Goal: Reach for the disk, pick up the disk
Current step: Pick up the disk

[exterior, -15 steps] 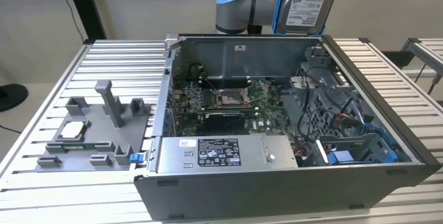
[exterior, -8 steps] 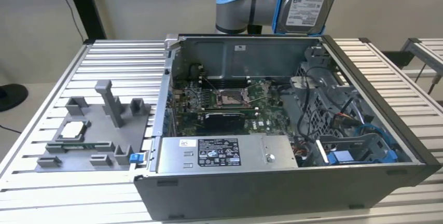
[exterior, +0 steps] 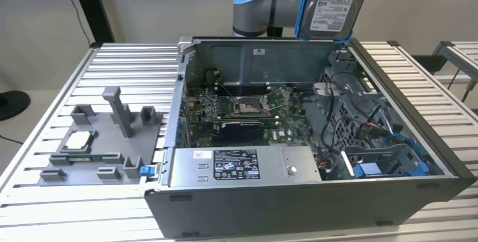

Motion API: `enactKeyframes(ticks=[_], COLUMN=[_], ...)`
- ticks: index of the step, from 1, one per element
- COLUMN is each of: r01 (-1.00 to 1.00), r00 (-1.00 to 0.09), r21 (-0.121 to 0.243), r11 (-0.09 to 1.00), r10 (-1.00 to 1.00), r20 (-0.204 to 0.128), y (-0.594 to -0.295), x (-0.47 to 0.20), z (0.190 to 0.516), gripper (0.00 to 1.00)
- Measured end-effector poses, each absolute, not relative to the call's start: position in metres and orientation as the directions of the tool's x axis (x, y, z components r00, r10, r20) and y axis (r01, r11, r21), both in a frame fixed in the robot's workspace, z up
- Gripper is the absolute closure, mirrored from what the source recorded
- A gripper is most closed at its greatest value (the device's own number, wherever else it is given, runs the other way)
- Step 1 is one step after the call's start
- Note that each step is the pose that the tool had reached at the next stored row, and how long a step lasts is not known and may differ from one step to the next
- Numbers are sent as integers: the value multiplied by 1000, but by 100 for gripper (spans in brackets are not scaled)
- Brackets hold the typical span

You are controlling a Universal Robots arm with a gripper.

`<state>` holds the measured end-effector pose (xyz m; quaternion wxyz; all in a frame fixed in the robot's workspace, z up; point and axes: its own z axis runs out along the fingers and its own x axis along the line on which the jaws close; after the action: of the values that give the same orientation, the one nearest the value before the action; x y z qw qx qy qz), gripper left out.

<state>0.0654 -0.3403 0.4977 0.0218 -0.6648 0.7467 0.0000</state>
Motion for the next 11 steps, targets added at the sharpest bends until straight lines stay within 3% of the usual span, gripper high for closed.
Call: enactKeyframes(ticks=[11], r01=[-993], r00=[-116], r21=[-22], r11=[117], r10=[-993], r20=[-32], y=[-354], x=[67], z=[494], gripper=[100])
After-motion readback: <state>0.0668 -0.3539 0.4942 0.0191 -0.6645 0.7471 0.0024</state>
